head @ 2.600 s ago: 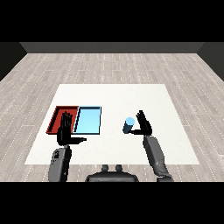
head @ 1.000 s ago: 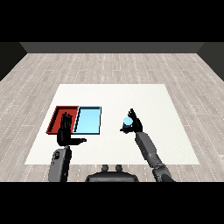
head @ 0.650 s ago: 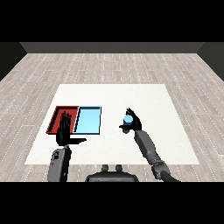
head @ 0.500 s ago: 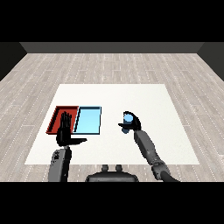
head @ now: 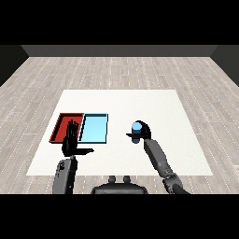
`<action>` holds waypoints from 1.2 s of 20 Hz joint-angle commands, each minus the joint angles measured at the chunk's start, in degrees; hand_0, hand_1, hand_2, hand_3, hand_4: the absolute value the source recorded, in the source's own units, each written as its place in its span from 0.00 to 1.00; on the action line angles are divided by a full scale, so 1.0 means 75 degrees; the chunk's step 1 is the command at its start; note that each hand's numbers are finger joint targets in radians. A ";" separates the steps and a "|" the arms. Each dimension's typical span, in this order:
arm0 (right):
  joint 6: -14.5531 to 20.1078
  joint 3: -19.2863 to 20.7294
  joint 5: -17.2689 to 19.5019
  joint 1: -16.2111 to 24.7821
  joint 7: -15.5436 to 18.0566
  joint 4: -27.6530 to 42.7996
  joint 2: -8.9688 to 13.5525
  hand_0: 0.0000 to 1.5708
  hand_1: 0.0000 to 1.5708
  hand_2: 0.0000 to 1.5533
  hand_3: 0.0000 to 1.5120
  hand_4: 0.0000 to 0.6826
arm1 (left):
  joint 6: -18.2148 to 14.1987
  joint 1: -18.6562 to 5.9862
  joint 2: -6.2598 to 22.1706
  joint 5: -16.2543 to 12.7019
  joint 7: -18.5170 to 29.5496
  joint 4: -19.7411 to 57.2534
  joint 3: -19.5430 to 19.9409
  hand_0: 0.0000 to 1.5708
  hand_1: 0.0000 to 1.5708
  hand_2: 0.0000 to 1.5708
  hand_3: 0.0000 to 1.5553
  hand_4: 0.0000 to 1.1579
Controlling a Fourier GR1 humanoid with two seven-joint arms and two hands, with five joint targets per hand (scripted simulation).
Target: Pick the blue can and put it in the blue box
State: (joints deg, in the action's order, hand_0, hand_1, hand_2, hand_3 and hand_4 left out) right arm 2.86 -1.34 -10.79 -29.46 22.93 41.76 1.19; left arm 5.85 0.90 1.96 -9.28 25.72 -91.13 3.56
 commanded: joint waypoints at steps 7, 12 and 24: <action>0.0124 0.0081 0.0205 -0.0511 -0.0017 0.0504 0.0132 0.94 0.94 0.94 0.93 0.94 | -0.0483 -0.0258 -0.0219 0.1065 0.0080 0.0633 -0.0673 0.00 0.00 0.00 0.00 0.00; -0.0120 -0.0197 0.0248 -0.0101 -0.0322 0.1924 0.0231 0.94 0.94 0.93 0.93 0.95 | -0.0300 -0.0169 -0.0257 0.0369 -0.0091 0.0957 -0.1120 0.00 0.00 0.00 0.00 0.00; 0.0920 -0.1522 0.0217 0.0755 -0.0546 0.3604 -0.0155 0.91 0.91 0.93 0.94 0.97 | -0.0949 -0.1447 -0.0260 0.0469 -0.1100 0.1466 -0.1398 0.00 0.00 0.00 0.00 0.00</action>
State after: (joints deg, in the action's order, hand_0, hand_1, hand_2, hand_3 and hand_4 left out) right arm 7.20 -9.17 -8.94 -27.02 18.88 65.15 0.41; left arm 1.08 -5.94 0.17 -6.89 19.26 -83.64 -6.50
